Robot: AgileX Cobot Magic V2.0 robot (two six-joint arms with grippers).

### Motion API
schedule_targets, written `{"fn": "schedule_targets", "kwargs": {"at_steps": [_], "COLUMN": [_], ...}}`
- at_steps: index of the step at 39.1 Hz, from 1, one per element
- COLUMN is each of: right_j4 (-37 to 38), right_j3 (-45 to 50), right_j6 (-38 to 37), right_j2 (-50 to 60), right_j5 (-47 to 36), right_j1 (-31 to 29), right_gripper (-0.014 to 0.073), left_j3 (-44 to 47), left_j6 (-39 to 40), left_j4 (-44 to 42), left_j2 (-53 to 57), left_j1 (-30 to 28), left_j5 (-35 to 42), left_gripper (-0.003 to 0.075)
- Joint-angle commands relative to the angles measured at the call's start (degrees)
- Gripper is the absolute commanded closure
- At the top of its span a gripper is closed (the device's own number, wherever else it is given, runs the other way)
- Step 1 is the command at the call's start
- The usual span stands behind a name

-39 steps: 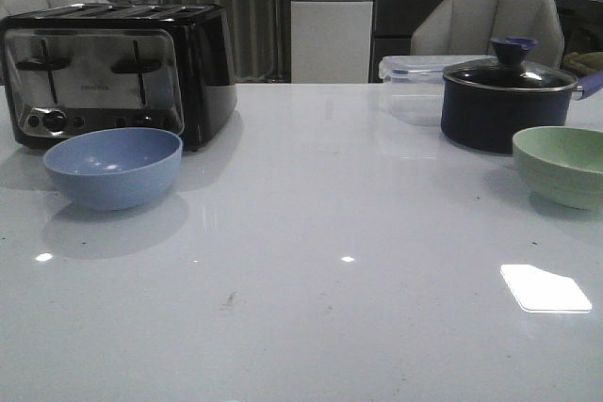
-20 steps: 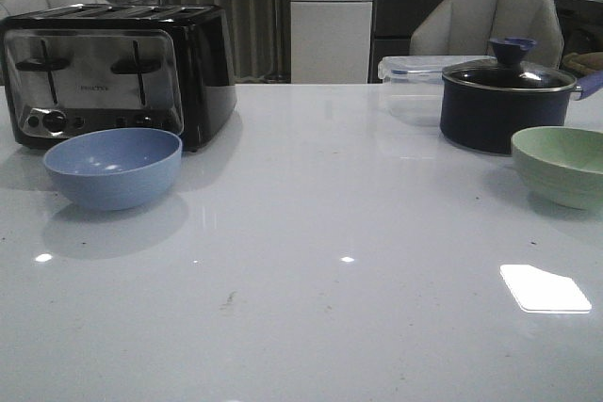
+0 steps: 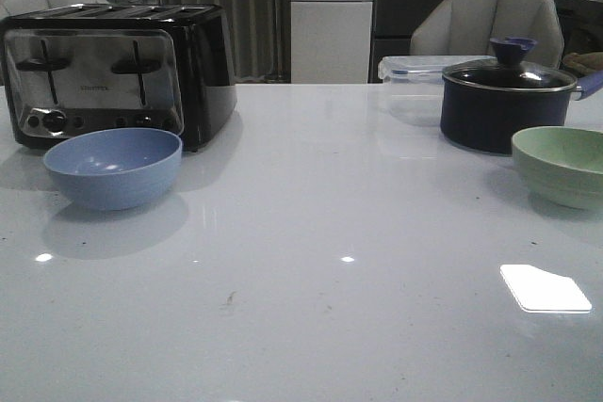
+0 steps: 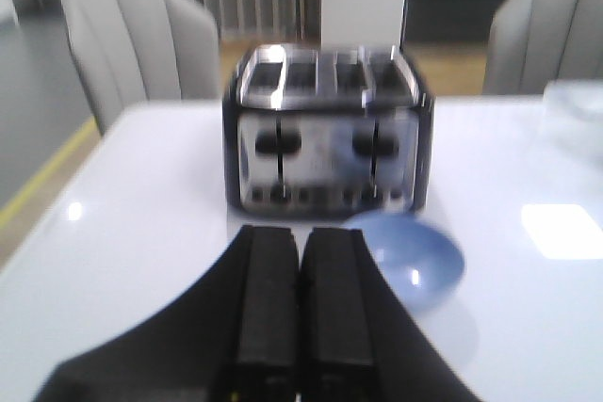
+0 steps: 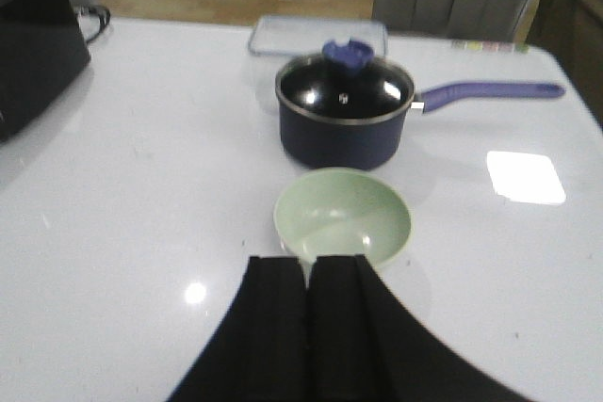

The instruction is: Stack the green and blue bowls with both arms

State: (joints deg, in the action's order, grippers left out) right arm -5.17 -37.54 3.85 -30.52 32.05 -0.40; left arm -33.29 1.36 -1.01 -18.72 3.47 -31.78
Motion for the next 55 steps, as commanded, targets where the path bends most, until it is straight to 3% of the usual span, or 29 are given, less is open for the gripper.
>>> {"fn": "schedule_targets", "kwargs": {"at_steps": [1, 27, 31, 35, 37, 41, 48, 55], "right_j4": [-0.16, -0.16, -0.16, -0.16, -0.16, -0.16, -0.16, -0.34], "right_j3": [-1.91, -1.58, -1.58, -1.58, -1.58, -1.58, -2.11, -9.77], "right_j6": [0.13, 0.13, 0.13, 0.13, 0.13, 0.13, -0.1, -2.04], "right_j2": [-3.87, -17.19, -17.63, -17.83, -17.96, -18.42, -21.1, -29.36], "right_j5": [-1.19, 5.13, 5.02, 4.38, 3.85, 3.05, 0.12, 3.05], "right_j1": [-0.02, -0.02, -0.02, -0.02, -0.02, -0.02, -0.24, -5.47], "right_gripper": [0.0589, 0.0582, 0.0466, 0.0252, 0.0162, 0.0074, 0.0076, 0.0076], "left_j3": [-1.91, -1.45, -1.45, -1.45, -1.45, -1.45, -1.45, -1.45], "left_j6": [0.45, 0.45, 0.45, 0.45, 0.45, 0.45, 0.45, 0.45], "left_j4": [0.37, 0.48, 0.48, 0.48, 0.48, 0.48, 0.48, 0.48], "left_j2": [-3.98, -10.15, -10.15, -10.15, -10.15, -10.15, -10.15, -10.15], "left_j1": [0.34, 0.34, 0.34, 0.34, 0.34, 0.34, 0.34, 0.34], "left_j5": [1.8, 0.42, 0.42, 0.42, 0.42, 0.42, 0.42, 0.42], "left_gripper": [0.0622, 0.0594, 0.0445, 0.0254, 0.0199, 0.0192, 0.0192, 0.0192]}}
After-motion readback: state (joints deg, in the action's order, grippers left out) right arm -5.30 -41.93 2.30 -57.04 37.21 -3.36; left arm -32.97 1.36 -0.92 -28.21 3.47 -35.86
